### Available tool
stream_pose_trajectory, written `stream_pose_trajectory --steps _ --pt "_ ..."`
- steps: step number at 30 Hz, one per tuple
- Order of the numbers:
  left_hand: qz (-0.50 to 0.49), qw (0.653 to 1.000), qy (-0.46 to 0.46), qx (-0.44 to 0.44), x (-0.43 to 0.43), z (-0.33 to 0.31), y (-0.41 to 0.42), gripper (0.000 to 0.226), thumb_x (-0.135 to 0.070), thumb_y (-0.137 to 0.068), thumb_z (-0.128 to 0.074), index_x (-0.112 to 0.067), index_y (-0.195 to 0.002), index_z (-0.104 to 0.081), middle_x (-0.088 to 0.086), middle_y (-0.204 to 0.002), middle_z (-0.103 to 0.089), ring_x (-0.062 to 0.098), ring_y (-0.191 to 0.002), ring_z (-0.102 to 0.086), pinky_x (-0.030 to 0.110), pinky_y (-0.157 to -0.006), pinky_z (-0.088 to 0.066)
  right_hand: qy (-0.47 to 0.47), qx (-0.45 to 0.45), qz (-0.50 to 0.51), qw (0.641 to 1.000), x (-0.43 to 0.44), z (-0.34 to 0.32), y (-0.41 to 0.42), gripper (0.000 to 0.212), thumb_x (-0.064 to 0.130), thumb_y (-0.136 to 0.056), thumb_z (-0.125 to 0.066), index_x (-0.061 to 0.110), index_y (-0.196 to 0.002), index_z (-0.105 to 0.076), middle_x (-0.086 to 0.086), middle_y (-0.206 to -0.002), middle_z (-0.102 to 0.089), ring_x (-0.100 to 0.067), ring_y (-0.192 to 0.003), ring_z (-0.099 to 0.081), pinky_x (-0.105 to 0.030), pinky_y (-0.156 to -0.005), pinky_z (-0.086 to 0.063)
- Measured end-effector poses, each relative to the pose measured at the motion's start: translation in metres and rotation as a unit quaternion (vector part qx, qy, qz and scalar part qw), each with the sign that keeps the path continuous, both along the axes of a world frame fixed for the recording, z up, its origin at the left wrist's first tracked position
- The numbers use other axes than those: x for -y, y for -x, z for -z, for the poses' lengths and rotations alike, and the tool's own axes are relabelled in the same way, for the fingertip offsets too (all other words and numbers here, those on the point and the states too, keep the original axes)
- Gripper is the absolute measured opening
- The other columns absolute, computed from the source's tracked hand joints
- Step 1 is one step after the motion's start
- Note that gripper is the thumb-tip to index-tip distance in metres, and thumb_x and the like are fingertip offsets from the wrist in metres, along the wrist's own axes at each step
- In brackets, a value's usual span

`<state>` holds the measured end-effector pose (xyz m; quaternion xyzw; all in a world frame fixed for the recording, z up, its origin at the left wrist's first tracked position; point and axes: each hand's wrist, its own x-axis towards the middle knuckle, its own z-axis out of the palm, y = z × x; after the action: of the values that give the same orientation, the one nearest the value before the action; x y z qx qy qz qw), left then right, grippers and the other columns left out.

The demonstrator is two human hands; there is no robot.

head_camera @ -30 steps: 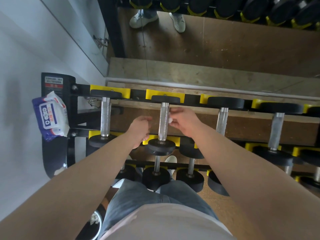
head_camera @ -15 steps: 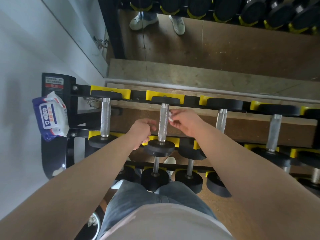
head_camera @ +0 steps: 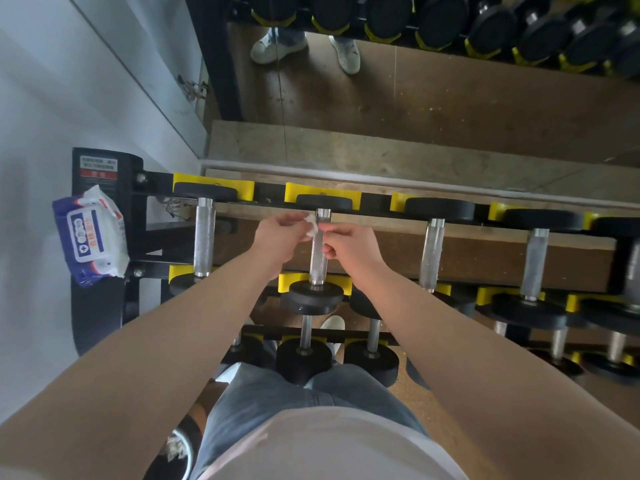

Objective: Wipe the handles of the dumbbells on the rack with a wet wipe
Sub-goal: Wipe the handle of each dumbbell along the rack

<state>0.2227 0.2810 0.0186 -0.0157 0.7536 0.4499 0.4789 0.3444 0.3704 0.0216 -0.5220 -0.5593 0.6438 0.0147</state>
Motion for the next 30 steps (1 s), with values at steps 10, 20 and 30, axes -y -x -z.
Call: stream_pose_trajectory --steps 10,20,30 --pt "0.083 0.989 0.020 -0.120 -0.003 0.015 -0.002 0.030 -0.039 -0.095 -0.070 -0.027 -0.122 -0.075 -0.006 -0.109 -0.074 0.012 -0.099 -0.067 0.024 -0.079 -0.048 -0.028 0.054 0.017 0.998 -0.004 0.006 0.003 0.017 0.009 -0.095 -0.063 0.022 -0.092 -0.073 -0.002 -0.081 -0.072 -0.012 -0.070 -0.066 -0.025 -0.068 -0.060" --pt "0.276 0.957 0.043 -0.081 0.023 0.010 -0.010 0.011 -0.029 -0.087 -0.081 -0.025 -0.086 -0.071 -0.003 -0.085 -0.075 0.013 -0.079 -0.072 0.034 -0.081 -0.057 0.048 0.073 0.047 0.995 0.003 0.013 -0.009 0.015 0.006 -0.097 -0.060 0.018 -0.099 -0.068 -0.007 -0.088 -0.072 -0.016 -0.072 -0.064 -0.033 -0.073 -0.059" --pt "0.041 0.993 0.015 -0.110 -0.004 0.008 -0.008 0.006 -0.038 -0.094 -0.072 -0.032 -0.094 -0.071 -0.006 -0.087 -0.073 0.010 -0.070 -0.061 0.027 -0.066 -0.049 0.043 0.084 0.022 0.995 0.004 0.011 -0.012 0.019 0.001 -0.094 -0.058 0.017 -0.097 -0.067 -0.005 -0.087 -0.069 -0.015 -0.072 -0.063 -0.031 -0.070 -0.057"
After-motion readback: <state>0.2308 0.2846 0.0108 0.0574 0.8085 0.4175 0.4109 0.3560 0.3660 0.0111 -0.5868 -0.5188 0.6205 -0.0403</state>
